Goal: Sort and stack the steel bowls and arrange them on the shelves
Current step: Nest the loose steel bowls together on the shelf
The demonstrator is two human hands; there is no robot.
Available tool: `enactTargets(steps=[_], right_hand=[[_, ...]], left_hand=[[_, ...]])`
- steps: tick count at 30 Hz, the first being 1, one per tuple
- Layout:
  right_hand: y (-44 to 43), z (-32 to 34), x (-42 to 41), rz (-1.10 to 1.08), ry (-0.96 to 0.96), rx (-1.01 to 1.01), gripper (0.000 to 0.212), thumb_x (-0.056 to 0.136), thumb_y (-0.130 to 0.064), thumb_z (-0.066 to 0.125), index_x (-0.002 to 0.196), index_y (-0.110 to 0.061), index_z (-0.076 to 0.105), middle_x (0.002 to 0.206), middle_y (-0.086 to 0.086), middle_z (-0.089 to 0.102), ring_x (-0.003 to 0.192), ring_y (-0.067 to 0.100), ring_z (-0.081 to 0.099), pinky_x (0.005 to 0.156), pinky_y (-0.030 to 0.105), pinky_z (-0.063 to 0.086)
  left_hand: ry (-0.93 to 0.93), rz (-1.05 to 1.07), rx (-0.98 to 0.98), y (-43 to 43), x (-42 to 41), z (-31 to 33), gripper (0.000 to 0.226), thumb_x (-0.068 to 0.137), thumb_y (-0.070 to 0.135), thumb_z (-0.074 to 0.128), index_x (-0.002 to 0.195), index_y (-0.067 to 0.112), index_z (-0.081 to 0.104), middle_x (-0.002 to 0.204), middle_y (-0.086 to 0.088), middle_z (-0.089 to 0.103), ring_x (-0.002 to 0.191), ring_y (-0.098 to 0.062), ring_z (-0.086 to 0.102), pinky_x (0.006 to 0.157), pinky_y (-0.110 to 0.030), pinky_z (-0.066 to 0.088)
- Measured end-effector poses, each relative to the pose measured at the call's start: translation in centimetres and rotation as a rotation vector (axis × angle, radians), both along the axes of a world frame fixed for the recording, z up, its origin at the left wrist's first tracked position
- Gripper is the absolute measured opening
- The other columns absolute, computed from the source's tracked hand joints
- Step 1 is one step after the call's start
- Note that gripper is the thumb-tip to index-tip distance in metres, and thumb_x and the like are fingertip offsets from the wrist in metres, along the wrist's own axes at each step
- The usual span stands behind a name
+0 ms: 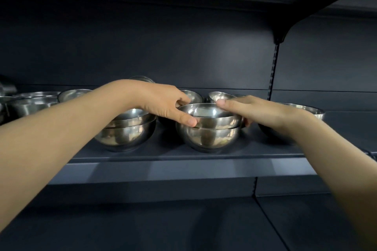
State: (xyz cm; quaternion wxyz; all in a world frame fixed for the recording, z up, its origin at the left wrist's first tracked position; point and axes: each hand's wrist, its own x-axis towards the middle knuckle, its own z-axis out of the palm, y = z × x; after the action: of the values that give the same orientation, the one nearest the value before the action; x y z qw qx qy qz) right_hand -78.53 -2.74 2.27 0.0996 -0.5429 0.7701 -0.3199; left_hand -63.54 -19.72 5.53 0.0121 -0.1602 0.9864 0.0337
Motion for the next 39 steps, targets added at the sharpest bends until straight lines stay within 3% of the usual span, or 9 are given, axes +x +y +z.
enactTargets(steps=[3, 10, 15, 19, 26, 29, 32, 36, 39], right_hand=[[0.2, -0.1, -0.2, 0.027, 0.068, 0.039, 0.082, 0.057, -0.087, 0.042, 0.107, -0.026, 0.066, 0.110, -0.009, 0.064, 0.106, 0.010, 0.057, 0.076, 0.026, 0.043], [0.1, -0.9, -0.3, 0.037, 0.096, -0.040, 0.110, 0.054, -0.092, 0.043, 0.113, -0.001, 0.056, 0.121, 0.018, 0.059, 0.117, 0.032, 0.054, 0.105, 0.047, 0.036], [0.2, -1.1, -0.3, 0.037, 0.062, -0.022, 0.106, 0.064, -0.089, 0.043, 0.123, -0.001, 0.052, 0.130, 0.016, 0.055, 0.124, 0.031, 0.049, 0.108, 0.040, 0.032], [0.2, -0.9, -0.2, 0.020, 0.093, -0.020, 0.107, 0.055, -0.090, 0.041, 0.116, -0.004, 0.057, 0.124, 0.015, 0.060, 0.118, 0.032, 0.053, 0.107, 0.040, 0.035], [0.7, 0.0, 0.2, 0.004, 0.082, 0.019, 0.089, 0.063, -0.084, 0.041, 0.124, -0.022, 0.058, 0.124, -0.003, 0.060, 0.115, 0.015, 0.054, 0.092, 0.034, 0.050], [1.2, 1.5, 0.5, -0.029, 0.123, 0.035, 0.078, 0.064, -0.079, 0.045, 0.120, -0.027, 0.060, 0.112, -0.011, 0.061, 0.109, 0.012, 0.057, 0.093, 0.034, 0.050], [1.5, 3.2, 1.2, -0.099, 0.170, 0.027, 0.052, 0.081, -0.064, 0.055, 0.112, -0.023, 0.063, 0.109, 0.000, 0.062, 0.101, 0.019, 0.061, 0.093, 0.037, 0.051], [1.0, 4.7, 3.0, -0.120, 0.285, -0.004, 0.033, 0.086, -0.044, 0.063, 0.107, -0.019, 0.065, 0.101, 0.000, 0.064, 0.080, 0.012, 0.058, 0.072, 0.027, 0.046], [0.0, 5.4, 5.2, -0.168, 0.404, -0.112, 0.030, 0.085, -0.038, 0.065, 0.104, -0.015, 0.066, 0.102, 0.002, 0.067, 0.088, 0.016, 0.059, 0.078, 0.029, 0.047]], left_hand=[[0.023, -0.028, 0.004, -0.3, -0.2, 0.2, 0.093, 0.035, 0.089, 0.049, 0.098, 0.023, 0.036, 0.102, 0.005, 0.038, 0.090, -0.012, 0.039, 0.086, -0.028, 0.033], [0.033, -0.036, 0.010, -0.4, -0.2, 0.3, 0.087, 0.037, 0.087, 0.048, 0.097, 0.025, 0.031, 0.101, 0.007, 0.037, 0.089, -0.011, 0.035, 0.082, -0.030, 0.030], [0.034, -0.005, 0.030, -0.3, 0.1, 0.4, 0.094, 0.034, 0.088, 0.054, 0.101, 0.023, 0.044, 0.101, 0.006, 0.047, 0.094, -0.012, 0.045, 0.096, -0.034, 0.038], [0.025, 0.039, 0.040, -0.1, 0.2, 0.3, 0.118, 0.048, 0.084, 0.062, 0.144, 0.019, 0.037, 0.129, 0.008, 0.057, 0.130, -0.011, 0.043, 0.109, -0.027, 0.031], [0.058, 0.042, 0.045, 0.5, 1.2, 0.7, 0.101, 0.039, 0.083, 0.057, 0.118, 0.020, 0.049, 0.141, 0.010, 0.046, 0.124, -0.003, 0.045, 0.109, -0.027, 0.033], [0.153, 0.059, 0.138, 0.9, 2.5, 1.2, 0.119, 0.037, 0.086, 0.062, 0.139, 0.027, 0.039, 0.136, 0.016, 0.050, 0.125, -0.003, 0.046, 0.110, -0.026, 0.032], [0.236, 0.092, 0.115, 1.5, 4.2, 1.7, 0.094, 0.055, 0.077, 0.055, 0.136, 0.029, 0.044, 0.130, 0.015, 0.054, 0.121, -0.006, 0.050, 0.109, -0.028, 0.035], [0.277, 0.094, -0.027, 1.7, 6.7, 2.2, 0.056, 0.079, 0.057, 0.058, 0.125, 0.026, 0.054, 0.120, 0.012, 0.060, 0.113, -0.008, 0.056, 0.100, -0.027, 0.043], [0.330, 0.093, -0.156, 1.4, 8.5, 2.6, 0.034, 0.090, 0.042, 0.055, 0.119, 0.025, 0.057, 0.116, 0.009, 0.059, 0.105, -0.008, 0.055, 0.082, -0.019, 0.042]])
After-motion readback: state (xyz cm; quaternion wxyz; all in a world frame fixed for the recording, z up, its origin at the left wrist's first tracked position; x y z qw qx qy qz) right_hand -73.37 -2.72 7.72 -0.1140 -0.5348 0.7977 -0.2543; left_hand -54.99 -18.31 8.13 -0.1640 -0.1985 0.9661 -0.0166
